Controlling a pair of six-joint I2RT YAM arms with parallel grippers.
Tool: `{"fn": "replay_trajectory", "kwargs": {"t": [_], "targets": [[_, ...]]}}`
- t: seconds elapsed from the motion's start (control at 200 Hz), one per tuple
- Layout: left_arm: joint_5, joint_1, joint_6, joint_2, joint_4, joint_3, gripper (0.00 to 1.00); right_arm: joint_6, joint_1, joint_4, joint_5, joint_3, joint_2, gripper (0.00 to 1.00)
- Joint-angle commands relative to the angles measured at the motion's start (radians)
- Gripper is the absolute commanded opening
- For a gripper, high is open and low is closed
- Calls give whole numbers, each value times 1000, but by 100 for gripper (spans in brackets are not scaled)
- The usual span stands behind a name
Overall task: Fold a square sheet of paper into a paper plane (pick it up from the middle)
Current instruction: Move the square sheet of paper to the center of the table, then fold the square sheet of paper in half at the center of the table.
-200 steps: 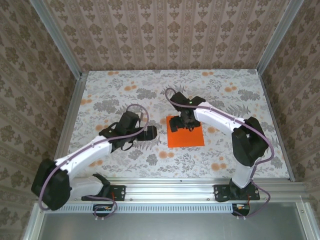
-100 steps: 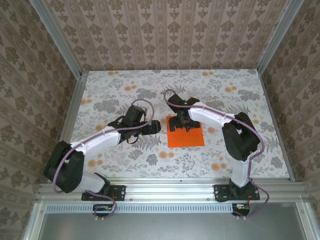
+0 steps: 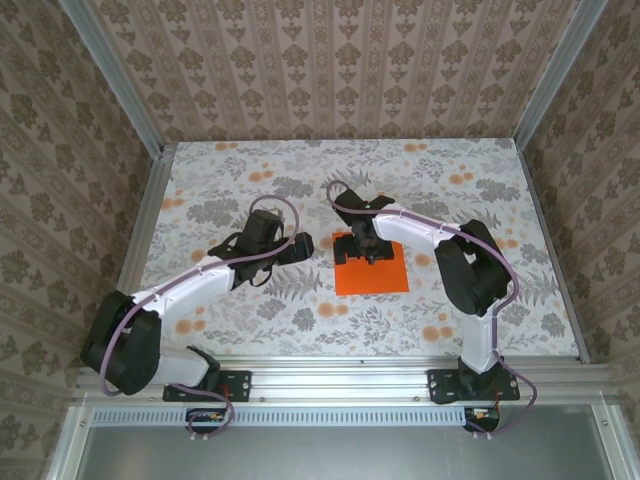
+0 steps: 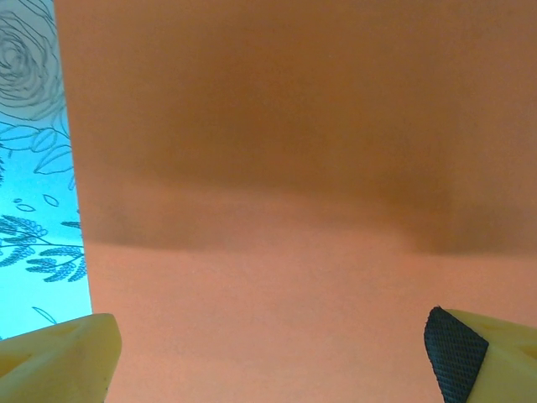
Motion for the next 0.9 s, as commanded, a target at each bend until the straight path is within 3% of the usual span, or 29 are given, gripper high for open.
{"fn": "replay_trajectory", "kwargs": {"t": [0.0, 0.265, 0.895], "targets": [[-7, 8, 1, -17, 29, -10, 100, -23, 8, -69, -6, 25, 19, 96], [80, 1, 24, 33, 43, 18, 100, -38, -1, -70, 1, 33, 41, 98], [110, -26, 57, 94, 1, 75, 100, 36, -27, -83, 1, 58, 128, 99]]}}
